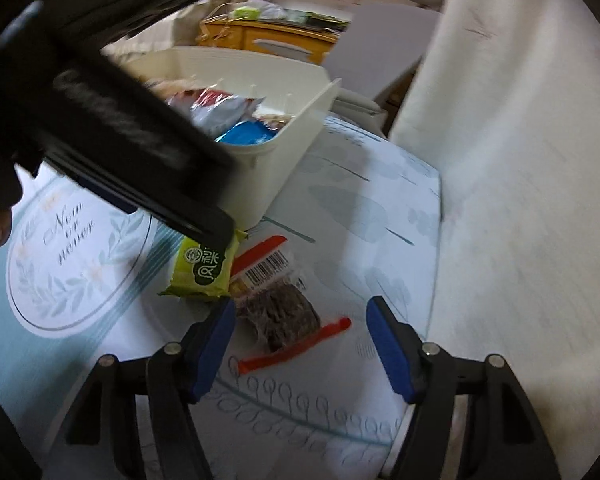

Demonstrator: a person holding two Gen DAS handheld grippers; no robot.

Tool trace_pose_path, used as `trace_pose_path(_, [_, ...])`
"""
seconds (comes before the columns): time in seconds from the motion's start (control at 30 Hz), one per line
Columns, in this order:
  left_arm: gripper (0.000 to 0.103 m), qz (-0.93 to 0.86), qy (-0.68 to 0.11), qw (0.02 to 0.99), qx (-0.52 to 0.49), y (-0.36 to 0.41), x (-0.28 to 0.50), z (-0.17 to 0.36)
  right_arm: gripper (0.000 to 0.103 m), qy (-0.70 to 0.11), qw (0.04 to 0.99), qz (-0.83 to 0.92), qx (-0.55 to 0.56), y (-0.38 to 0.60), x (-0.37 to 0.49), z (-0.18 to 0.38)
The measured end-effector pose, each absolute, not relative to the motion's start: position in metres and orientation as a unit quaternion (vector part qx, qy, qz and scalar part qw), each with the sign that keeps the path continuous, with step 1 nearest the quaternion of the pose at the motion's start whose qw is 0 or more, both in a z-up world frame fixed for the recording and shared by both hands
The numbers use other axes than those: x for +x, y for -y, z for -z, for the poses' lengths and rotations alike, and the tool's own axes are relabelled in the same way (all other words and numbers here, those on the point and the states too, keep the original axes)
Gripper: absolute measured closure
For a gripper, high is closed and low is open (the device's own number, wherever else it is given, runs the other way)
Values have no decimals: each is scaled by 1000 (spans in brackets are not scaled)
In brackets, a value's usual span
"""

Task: Organize snacks
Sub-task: 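Grasp the yellow-green pastry packet with left tool while right tool grasps red-striped clear bag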

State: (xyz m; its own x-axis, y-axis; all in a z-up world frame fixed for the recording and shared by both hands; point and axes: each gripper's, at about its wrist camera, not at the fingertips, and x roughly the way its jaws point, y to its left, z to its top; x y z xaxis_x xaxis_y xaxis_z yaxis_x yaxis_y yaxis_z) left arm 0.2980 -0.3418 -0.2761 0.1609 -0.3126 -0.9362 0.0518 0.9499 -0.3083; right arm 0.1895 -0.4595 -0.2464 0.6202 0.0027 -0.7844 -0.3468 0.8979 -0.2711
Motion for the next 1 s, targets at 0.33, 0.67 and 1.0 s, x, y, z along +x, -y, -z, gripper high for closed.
trace_pose_path(0.33, [16, 80, -664, 736, -101, 355, 312, 295, 43, -436, 861, -143, -219, 455, 204, 264])
trace_pose_path(0.67, [53, 47, -670, 737, -73, 370, 313, 299, 43, -436, 864, -159, -199, 463, 211, 268])
trace_pose_path(1.0, [67, 45, -671, 733, -100, 354, 310, 296, 49, -468, 854, -173, -148, 473, 228, 273])
